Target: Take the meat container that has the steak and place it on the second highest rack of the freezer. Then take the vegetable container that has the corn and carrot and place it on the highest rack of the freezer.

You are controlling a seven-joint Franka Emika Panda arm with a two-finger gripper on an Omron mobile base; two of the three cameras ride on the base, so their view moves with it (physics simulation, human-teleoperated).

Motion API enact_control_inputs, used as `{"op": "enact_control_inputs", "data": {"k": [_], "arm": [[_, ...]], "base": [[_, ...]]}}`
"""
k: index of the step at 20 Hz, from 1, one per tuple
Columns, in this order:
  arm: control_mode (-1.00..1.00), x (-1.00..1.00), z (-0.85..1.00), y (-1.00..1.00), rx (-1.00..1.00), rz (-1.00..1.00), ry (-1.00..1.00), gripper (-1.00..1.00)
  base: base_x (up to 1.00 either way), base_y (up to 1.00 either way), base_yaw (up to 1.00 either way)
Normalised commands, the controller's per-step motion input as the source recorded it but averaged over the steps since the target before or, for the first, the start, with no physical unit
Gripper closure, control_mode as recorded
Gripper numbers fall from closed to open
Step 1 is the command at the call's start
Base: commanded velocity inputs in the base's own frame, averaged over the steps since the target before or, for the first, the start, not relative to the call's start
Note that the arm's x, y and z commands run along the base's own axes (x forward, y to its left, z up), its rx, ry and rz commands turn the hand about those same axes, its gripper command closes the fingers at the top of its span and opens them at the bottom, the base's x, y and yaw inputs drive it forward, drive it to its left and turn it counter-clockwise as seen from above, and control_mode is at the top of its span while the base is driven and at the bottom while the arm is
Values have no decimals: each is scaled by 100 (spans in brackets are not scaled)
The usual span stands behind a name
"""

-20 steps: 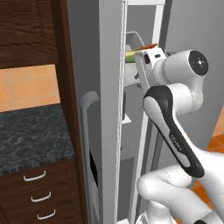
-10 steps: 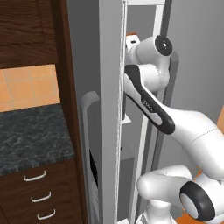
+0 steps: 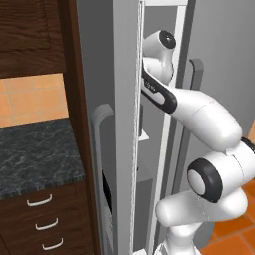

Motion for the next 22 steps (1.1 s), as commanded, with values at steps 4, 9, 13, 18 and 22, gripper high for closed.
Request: {"op": "enact_control_inputs", "data": {"k": [4, 9, 13, 18, 22], "arm": [[-100, 95, -26, 42, -5, 0, 12, 100], [-100, 68, -35, 4, 0, 0, 10, 100], [-100, 40, -33, 10, 0, 0, 3, -100], [-100, -3, -15, 7, 0, 0, -12, -100], [-100, -29, 1, 0, 1, 0, -23, -100]], "base": [[0, 0, 0], [0, 0, 0], [0, 0, 0], [0, 0, 0], [0, 0, 0]]}}
